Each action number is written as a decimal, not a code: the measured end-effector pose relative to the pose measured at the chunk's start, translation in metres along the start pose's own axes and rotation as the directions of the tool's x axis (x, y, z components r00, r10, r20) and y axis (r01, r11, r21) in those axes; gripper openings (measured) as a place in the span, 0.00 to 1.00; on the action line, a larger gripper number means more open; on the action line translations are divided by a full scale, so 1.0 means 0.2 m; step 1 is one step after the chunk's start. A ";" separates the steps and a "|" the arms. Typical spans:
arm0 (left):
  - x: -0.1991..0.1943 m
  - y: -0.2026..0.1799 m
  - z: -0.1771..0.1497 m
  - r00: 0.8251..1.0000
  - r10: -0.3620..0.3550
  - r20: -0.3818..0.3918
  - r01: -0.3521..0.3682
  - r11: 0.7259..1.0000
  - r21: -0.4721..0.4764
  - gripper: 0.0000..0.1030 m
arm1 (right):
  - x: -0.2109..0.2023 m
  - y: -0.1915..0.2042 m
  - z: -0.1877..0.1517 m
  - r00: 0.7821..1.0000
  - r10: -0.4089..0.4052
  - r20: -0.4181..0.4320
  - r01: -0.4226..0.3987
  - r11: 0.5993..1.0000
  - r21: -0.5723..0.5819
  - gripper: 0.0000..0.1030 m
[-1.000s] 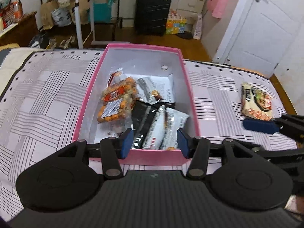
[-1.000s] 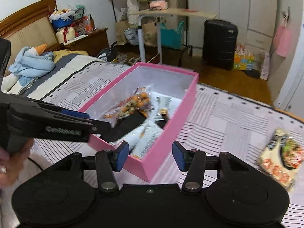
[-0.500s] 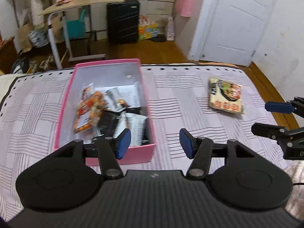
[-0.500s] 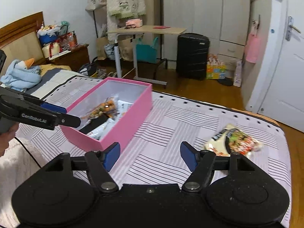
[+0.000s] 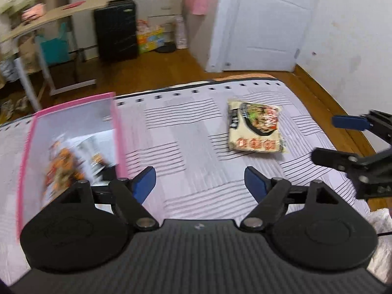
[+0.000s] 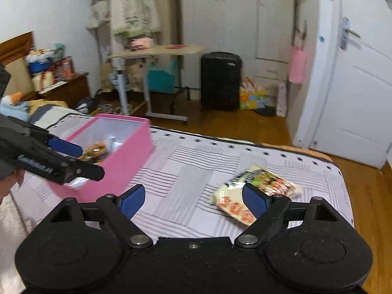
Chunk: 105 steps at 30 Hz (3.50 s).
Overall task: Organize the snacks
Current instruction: 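Grasp the cream noodle bag with both grippers at its edges, then lift and carry the noodle bag with both grippers over the pink box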
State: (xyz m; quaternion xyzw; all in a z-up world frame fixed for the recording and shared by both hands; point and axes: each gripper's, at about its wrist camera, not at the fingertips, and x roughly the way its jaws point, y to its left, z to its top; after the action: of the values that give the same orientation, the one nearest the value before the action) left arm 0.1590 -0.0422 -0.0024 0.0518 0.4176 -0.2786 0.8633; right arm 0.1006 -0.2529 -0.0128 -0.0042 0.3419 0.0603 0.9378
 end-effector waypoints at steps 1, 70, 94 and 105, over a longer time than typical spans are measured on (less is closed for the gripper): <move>0.05 -0.02 0.02 1.000 0.008 -0.005 -0.008 1.000 0.001 0.77 | 0.04 -0.03 0.00 1.000 -0.012 -0.011 0.012 1.000 0.011 0.87; 1.14 -0.19 0.09 0.951 -0.299 -0.073 0.284 0.944 -0.165 0.19 | 0.95 -0.39 -0.29 0.965 -0.057 -0.254 0.053 0.998 -0.025 0.66; 0.63 -0.29 0.03 0.977 -0.160 -0.138 0.153 0.986 -0.066 0.19 | 0.66 -0.15 -0.33 0.967 -0.046 -0.250 0.040 0.999 -0.030 0.65; 0.27 -0.25 -0.20 0.985 -0.110 -0.132 0.101 0.992 -0.072 0.19 | 0.37 0.16 -0.37 0.974 -0.033 -0.224 0.007 0.993 -0.115 0.65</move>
State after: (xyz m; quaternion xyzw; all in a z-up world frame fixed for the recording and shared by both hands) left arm 0.1321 -0.0955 -0.0613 0.0203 0.4865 -0.3059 0.8181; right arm 0.1061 -0.2173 -0.1163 -0.0675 0.4421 0.0692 0.8918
